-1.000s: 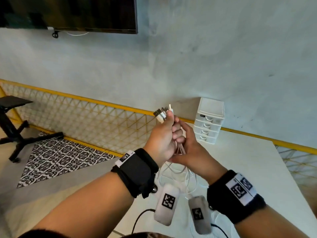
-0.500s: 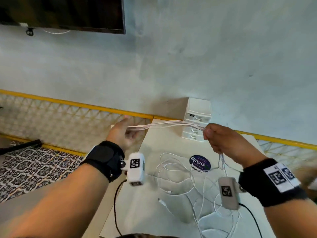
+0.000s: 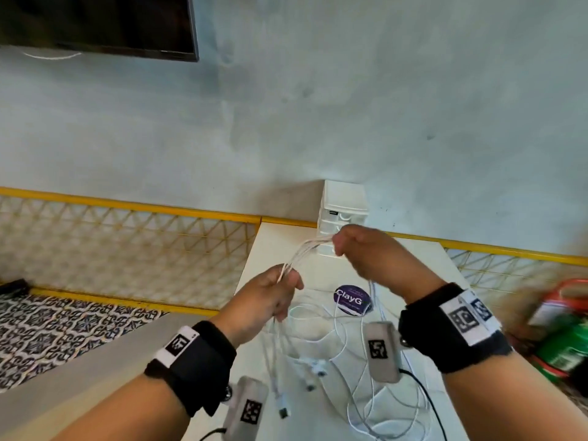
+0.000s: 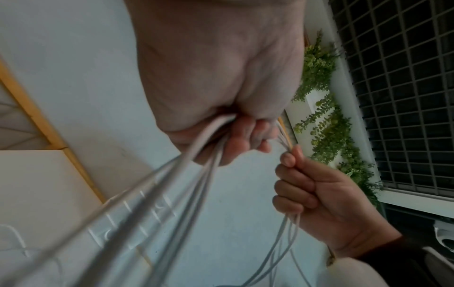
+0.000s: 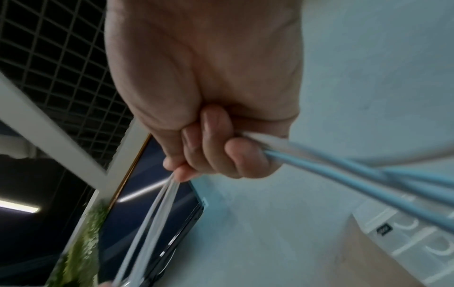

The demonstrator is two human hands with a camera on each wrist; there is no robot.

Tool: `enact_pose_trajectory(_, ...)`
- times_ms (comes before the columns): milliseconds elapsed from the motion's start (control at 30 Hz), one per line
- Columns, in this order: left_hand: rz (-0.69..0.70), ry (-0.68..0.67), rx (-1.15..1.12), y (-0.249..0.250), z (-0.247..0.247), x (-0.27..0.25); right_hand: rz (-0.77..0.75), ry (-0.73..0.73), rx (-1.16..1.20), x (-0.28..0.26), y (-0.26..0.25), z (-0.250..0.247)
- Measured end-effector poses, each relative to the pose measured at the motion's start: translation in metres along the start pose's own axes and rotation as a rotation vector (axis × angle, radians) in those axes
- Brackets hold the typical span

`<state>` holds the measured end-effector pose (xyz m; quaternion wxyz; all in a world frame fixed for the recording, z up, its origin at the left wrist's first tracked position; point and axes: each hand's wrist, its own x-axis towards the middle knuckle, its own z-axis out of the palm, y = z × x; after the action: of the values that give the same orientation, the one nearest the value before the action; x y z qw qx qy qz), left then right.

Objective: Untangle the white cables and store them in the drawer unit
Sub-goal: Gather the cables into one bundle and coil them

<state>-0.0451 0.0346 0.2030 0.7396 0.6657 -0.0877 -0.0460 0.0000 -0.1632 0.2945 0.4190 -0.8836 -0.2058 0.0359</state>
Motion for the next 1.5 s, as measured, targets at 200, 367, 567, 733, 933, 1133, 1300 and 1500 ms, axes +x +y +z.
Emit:
enact_pose_trajectory(200,0.111,-0.121,-0.551,0.046,-0.019,0.017,-0.001,0.025,0.335,-0.008,0.033,0.014)
enact_pose_trajectory(367,0.185,0.0,-0.576,0.075,-0.023,0.031,-0.019,0.008,0.337,-0.013,0.043,0.076)
enact_pose_trajectory(567,0.176,0.159,-0.481,0.079,-0.002,0.036,-0.073,-0.007,0.274,-0.018,0.018,0.103)
enact_pose_trajectory(733,0.145,0.093,-0.465,0.081,0.009,0.038,-0.043,0.02,0.181,-0.015,-0.003,0.112)
enact_pose_trajectory(933,0.084,0.142,-0.376,0.083,-0.011,0.04,0.048,0.205,0.194,-0.009,0.01,0.105)
enact_pose_trajectory(1133,0.149,-0.064,-0.581,0.08,-0.001,0.043,0.032,-0.171,0.597,-0.003,0.016,0.104)
enact_pose_trajectory(1300,0.243,-0.095,-0.367,0.082,-0.002,0.052,0.011,-0.434,1.025,0.001,0.024,0.102)
enact_pose_trajectory(1500,0.293,0.283,-0.075,0.073,-0.006,0.057,0.054,-0.117,0.583,0.005,0.015,0.097)
